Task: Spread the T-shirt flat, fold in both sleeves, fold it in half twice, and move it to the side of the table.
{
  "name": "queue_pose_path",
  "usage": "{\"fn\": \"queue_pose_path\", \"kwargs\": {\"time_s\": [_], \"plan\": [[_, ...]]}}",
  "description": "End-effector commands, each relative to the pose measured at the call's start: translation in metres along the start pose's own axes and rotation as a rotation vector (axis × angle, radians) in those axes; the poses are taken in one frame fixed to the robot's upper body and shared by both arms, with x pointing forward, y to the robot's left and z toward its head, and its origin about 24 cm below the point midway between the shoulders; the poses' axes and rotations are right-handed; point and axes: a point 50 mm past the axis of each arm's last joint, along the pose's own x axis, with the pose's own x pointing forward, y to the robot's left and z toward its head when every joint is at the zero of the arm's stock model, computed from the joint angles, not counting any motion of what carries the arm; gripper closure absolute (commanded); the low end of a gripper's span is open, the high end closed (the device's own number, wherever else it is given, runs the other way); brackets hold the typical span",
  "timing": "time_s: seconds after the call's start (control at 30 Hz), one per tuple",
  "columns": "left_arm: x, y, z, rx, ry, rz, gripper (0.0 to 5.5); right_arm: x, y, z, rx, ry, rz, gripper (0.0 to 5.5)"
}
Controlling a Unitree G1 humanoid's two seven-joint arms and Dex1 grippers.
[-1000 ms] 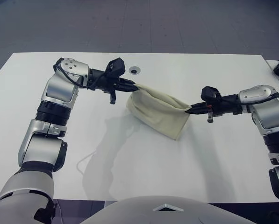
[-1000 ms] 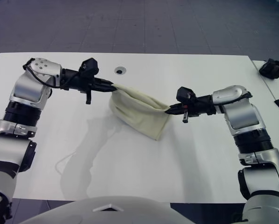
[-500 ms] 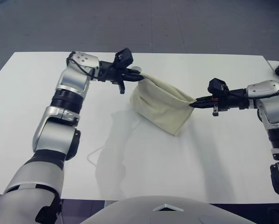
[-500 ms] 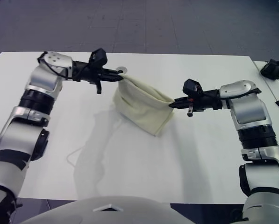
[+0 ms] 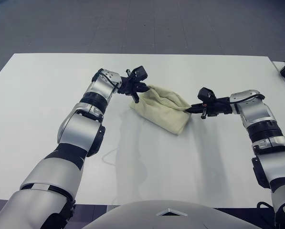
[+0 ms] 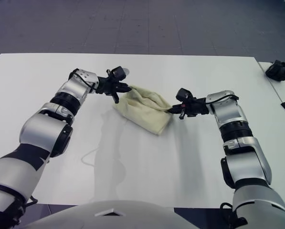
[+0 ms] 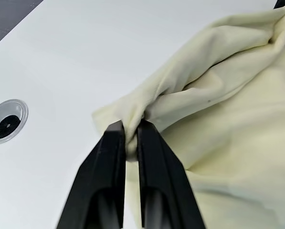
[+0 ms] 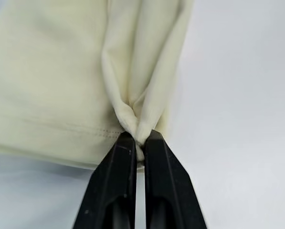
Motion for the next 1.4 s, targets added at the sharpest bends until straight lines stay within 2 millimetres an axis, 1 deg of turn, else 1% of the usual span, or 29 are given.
{"fn": "queue_pose_path", "kwargs": {"time_s": [0.03, 0.17, 0.23, 0.27, 0.33, 0.4, 0.47, 0.57, 0.6, 0.67, 0.77, 0.83, 0.93, 1.0, 1.07, 1.1, 1.2, 1.23, 1.3, 1.4], "plan": [[0.003, 0.001, 0.008, 0.015, -0.002, 0.036, 5.33, 0.000, -0.003, -0.003, -0.005, 0.024, -0.010, 5.47], [0.001, 0.004, 0.004, 0.010, 0.009, 0.066, 5.33, -0.004, -0.005, -0.006, -0.005, 0.038, -0.026, 5.47], [0.000, 0.005, 0.005, 0.001, 0.004, 0.090, 5.33, -0.004, -0.005, -0.001, -0.056, 0.023, -0.050, 5.47], [-0.001, 0.008, 0.007, -0.020, -0.014, 0.113, 4.96, -0.002, -0.008, 0.008, -0.076, -0.032, -0.095, 5.11], [-0.006, 0.016, 0.015, -0.067, -0.075, 0.177, 4.65, -0.001, -0.009, 0.028, -0.096, -0.147, -0.139, 4.82], [-0.022, 0.033, 0.028, -0.119, -0.158, 0.291, 4.27, -0.002, -0.006, 0.044, -0.145, -0.212, -0.171, 4.46], [-0.039, 0.048, 0.037, -0.137, -0.216, 0.384, 3.93, -0.003, -0.002, 0.057, -0.204, -0.245, -0.208, 4.13], [-0.058, 0.061, 0.039, -0.093, -0.239, 0.454, 3.44, -0.002, 0.008, 0.075, -0.273, -0.301, -0.234, 3.66], [-0.061, 0.062, 0.038, -0.068, -0.234, 0.466, 3.32, -0.001, 0.012, 0.080, -0.292, -0.318, -0.247, 3.55], [-0.061, 0.060, 0.029, -0.032, -0.220, 0.462, 2.83, 0.007, 0.017, 0.092, -0.338, -0.350, -0.259, 3.08], [-0.046, 0.041, 0.016, -0.014, -0.231, 0.360, 2.31, 0.018, 0.024, 0.099, -0.332, -0.387, -0.224, 2.58], [-0.036, 0.022, 0.002, -0.008, -0.223, 0.285, 1.96, 0.033, 0.031, 0.099, -0.309, -0.391, -0.129, 2.24], [-0.014, -0.008, -0.005, 0.012, -0.206, 0.174, 1.46, 0.043, 0.036, 0.086, -0.233, -0.401, -0.061, 1.77], [-0.007, -0.020, -0.005, 0.019, -0.201, 0.134, 1.20, 0.050, 0.038, 0.080, -0.198, -0.398, -0.023, 1.52], [-0.005, -0.027, -0.005, 0.026, -0.197, 0.115, 0.82, 0.057, 0.038, 0.075, -0.167, -0.382, 0.015, 1.16], [-0.004, -0.029, -0.005, 0.029, -0.193, 0.111, 0.73, 0.061, 0.038, 0.071, -0.148, -0.368, 0.027, 1.07], [-0.002, -0.032, -0.006, 0.041, -0.177, 0.108, 0.21, 0.072, 0.033, 0.052, -0.059, -0.314, 0.036, 0.57], [-0.001, -0.033, -0.006, 0.042, -0.176, 0.104, 0.14, 0.074, 0.031, 0.046, -0.030, -0.298, 0.033, 0.49], [0.000, -0.036, -0.007, 0.041, -0.175, 0.087, 0.10, 0.078, 0.028, 0.030, 0.041, -0.266, 0.023, 0.13], [0.001, -0.039, -0.009, 0.044, -0.170, 0.073, 0.10, 0.081, 0.025, 0.012, 0.131, -0.243, -0.010, 0.13]]}}
